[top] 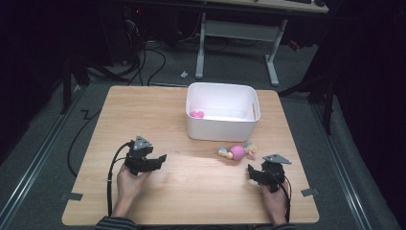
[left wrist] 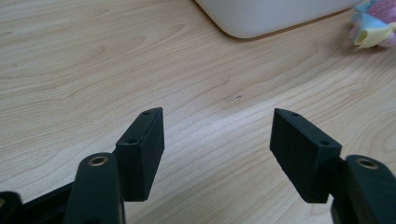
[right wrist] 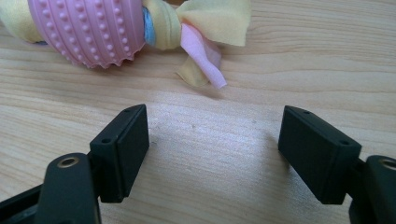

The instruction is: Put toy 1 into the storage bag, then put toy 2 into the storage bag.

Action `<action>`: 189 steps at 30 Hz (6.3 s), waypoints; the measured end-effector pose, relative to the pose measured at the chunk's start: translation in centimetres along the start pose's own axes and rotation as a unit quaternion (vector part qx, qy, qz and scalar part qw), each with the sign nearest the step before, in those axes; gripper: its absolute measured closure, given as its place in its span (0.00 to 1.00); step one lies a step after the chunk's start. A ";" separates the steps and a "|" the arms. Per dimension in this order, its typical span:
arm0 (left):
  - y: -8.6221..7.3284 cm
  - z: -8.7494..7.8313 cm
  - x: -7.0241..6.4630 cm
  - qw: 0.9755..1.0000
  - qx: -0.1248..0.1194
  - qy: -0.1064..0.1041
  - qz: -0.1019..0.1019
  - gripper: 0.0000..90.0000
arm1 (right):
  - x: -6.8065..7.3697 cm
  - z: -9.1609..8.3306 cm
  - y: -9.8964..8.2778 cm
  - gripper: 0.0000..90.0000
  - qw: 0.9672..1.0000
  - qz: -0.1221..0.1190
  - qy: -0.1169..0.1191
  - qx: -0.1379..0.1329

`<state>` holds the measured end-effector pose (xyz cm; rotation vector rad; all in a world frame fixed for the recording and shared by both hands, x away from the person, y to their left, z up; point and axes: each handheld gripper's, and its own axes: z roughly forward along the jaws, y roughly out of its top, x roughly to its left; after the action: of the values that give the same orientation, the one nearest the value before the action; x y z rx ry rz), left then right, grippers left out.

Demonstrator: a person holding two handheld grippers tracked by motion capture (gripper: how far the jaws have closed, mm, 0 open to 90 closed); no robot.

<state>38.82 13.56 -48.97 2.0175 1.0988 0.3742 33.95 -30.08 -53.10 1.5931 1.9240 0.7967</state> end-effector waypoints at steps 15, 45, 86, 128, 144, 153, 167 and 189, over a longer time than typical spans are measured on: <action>-0.9 2.4 -0.2 1.000 0.015 0.012 0.001 0.39 | 0.0 0.0 0.0 0.27 1.000 -0.001 0.001 0.000; -2.0 4.8 -0.5 0.998 0.016 0.049 0.022 0.30 | 0.2 0.3 0.2 0.17 1.000 -0.020 0.022 0.007; -2.0 4.8 -0.5 0.999 0.015 0.047 0.021 0.29 | 3.0 -3.0 5.6 0.24 0.988 -0.120 0.097 0.026; -2.0 4.8 -0.5 0.999 0.015 0.046 0.022 0.29 | 5.5 2.8 8.1 0.18 0.980 -0.171 0.077 0.071; -2.0 4.8 -0.5 0.999 0.015 0.046 0.022 0.29 | 6.1 2.8 7.8 0.25 0.976 -0.200 0.041 0.071; -2.0 4.8 -0.5 0.999 0.015 0.046 0.022 0.29 | 6.2 2.5 7.6 0.26 0.973 -0.218 0.035 0.069; -2.0 4.8 -0.5 0.999 0.015 0.046 0.022 0.29 | 5.1 0.1 7.5 0.26 0.976 -0.205 0.061 0.049; -2.0 4.8 -0.5 0.999 0.015 0.046 0.022 0.29 | 1.9 -6.0 8.5 0.26 0.978 -0.161 0.132 0.014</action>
<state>40.18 11.37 -53.55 2.0713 1.1238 0.4799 35.12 -27.78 -42.87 1.1900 2.3143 0.8773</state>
